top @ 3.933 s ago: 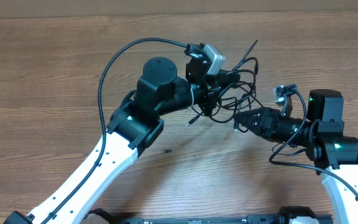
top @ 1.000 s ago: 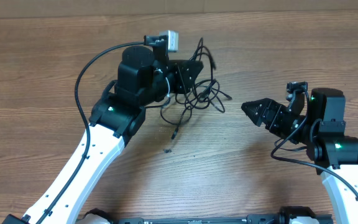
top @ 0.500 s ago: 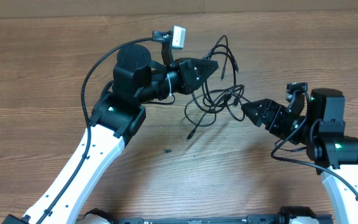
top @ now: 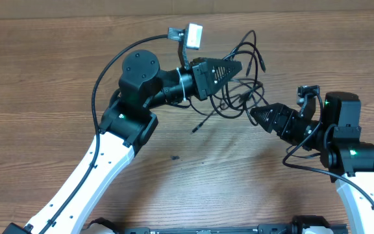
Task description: Untangle cables
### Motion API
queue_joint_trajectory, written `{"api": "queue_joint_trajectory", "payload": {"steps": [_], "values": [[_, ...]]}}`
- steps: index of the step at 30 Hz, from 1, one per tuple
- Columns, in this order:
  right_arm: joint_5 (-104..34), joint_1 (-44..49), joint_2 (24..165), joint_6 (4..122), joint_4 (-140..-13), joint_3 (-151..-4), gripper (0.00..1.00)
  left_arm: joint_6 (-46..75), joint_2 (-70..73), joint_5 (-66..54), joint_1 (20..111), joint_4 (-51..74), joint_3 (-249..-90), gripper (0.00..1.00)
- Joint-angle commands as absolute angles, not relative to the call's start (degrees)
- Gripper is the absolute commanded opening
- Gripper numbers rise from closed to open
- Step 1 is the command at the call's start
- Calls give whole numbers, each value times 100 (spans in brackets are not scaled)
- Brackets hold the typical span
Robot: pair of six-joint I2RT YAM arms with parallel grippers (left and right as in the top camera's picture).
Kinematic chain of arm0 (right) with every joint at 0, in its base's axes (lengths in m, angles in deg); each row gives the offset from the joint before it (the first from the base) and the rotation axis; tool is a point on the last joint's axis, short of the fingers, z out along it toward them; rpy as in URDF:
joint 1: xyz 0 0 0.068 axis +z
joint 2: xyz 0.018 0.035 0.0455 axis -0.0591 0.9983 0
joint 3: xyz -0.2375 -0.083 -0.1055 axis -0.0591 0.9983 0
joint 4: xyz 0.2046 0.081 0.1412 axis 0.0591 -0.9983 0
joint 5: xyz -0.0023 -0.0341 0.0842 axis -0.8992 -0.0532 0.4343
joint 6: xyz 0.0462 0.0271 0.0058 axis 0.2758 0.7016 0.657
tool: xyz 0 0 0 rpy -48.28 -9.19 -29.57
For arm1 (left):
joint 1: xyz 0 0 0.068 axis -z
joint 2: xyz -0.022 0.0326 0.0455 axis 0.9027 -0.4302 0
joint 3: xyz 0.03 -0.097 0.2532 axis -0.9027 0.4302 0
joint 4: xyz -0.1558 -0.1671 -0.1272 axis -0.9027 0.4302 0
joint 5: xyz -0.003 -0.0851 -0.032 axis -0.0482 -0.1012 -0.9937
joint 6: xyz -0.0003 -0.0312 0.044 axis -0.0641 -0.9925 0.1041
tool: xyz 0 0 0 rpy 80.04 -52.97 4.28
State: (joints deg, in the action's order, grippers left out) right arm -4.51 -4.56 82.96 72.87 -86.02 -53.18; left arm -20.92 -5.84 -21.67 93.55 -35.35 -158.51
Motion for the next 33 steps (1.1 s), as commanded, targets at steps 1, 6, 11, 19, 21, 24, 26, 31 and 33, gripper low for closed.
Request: {"api": "queue_joint_trajectory", "payload": {"steps": [1,6,11,19,21,24,26,31,33], "values": [[-237,-488,8250,7284,-8574,-5351,84,-2154,-494,-2270,9430,-3609,-15949,4],[-370,-488,8257,7267,-8574,-5348,83,-2346,-494,-2279,9456,-3749,-15949,4],[-886,-491,8312,7269,-8740,-5348,79,-2643,-494,-2467,9454,-4208,-15949,4],[-1682,-491,8419,7271,-9116,-5348,78,-2777,-494,-2644,9454,-4894,-15951,4],[-1841,-491,8419,7271,-9194,-5348,79,-2781,-494,-2646,9454,-4894,-15951,4],[-2051,-491,8419,7271,-9286,-5348,78,-2779,-494,-2644,9443,-4897,-15951,4],[-2267,-491,8419,7274,-9391,-5348,78,-2777,-494,-2646,9414,-4892,-15949,4],[-2318,-491,8419,7282,-9459,-5348,78,-2615,-494,-2663,9327,-4872,-15949,4],[-2318,-491,8419,7295,-9490,-5348,78,-2337,-494,-2663,9257,-4811,-15949,4]]}}
